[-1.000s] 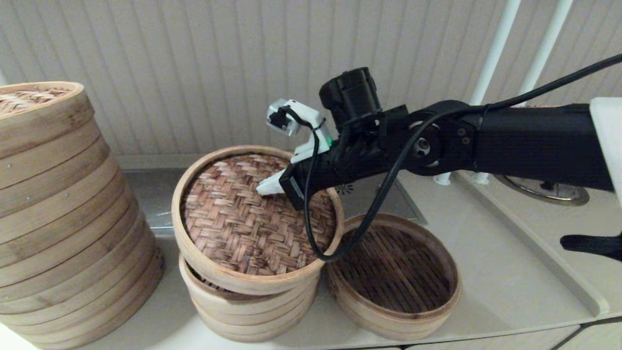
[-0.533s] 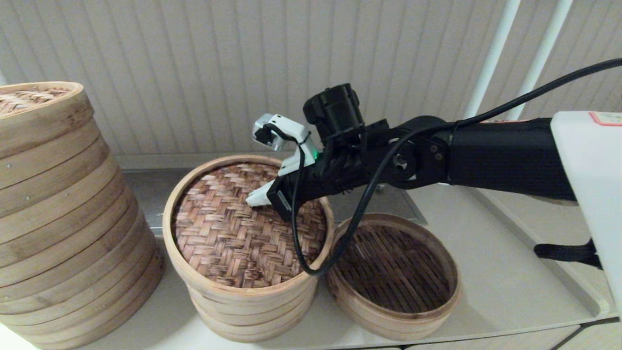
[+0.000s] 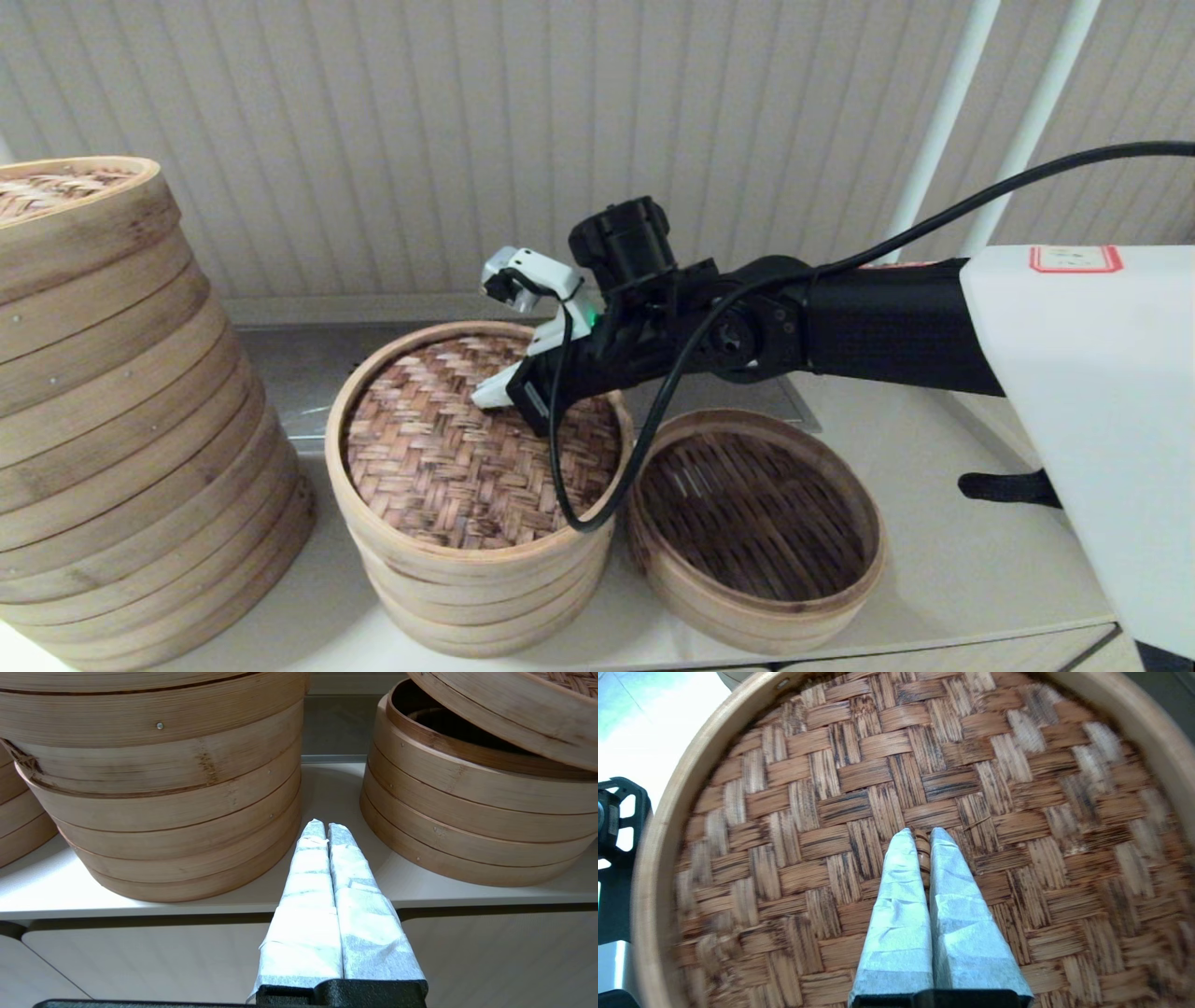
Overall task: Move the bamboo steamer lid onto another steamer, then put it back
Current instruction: Put the steamer
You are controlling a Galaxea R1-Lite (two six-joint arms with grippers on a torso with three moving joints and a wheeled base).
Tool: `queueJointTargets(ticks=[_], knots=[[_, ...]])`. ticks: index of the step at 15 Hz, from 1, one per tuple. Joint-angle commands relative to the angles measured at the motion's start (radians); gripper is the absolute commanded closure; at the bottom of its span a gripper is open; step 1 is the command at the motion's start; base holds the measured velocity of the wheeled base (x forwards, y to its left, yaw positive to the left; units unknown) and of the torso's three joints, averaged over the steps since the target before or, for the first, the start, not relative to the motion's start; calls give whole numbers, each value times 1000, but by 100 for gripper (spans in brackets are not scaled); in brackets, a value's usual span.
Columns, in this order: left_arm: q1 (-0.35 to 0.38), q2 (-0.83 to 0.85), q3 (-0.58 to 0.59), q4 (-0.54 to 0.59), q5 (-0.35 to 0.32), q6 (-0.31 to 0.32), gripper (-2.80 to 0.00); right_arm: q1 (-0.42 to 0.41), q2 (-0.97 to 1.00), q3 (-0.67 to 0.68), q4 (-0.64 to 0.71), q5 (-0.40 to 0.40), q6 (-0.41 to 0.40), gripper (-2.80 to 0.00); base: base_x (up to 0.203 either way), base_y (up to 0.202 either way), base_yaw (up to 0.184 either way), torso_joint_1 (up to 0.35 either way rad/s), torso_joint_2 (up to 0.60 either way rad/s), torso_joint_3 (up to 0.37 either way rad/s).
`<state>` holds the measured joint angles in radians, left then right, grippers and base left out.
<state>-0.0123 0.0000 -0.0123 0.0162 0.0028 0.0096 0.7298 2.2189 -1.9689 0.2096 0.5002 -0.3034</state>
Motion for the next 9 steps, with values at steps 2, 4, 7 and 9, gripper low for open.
queueJointTargets(ticks=[2, 4, 7, 9], knots=[[0, 2, 0, -1, 0, 0, 0, -1, 22, -1, -13, 3, -2, 0, 0, 0, 0, 0, 0, 0], [0, 2, 0, 1, 0, 1, 0, -1, 30, -1, -22, 3, -2, 0, 0, 0, 0, 0, 0, 0], [0, 2, 0, -1, 0, 0, 0, 6, 30, -1, -24, 1, -2, 0, 0, 0, 0, 0, 0, 0], [0, 2, 0, 1, 0, 0, 0, 8, 36, -1, -24, 1, -2, 0, 0, 0, 0, 0, 0, 0]])
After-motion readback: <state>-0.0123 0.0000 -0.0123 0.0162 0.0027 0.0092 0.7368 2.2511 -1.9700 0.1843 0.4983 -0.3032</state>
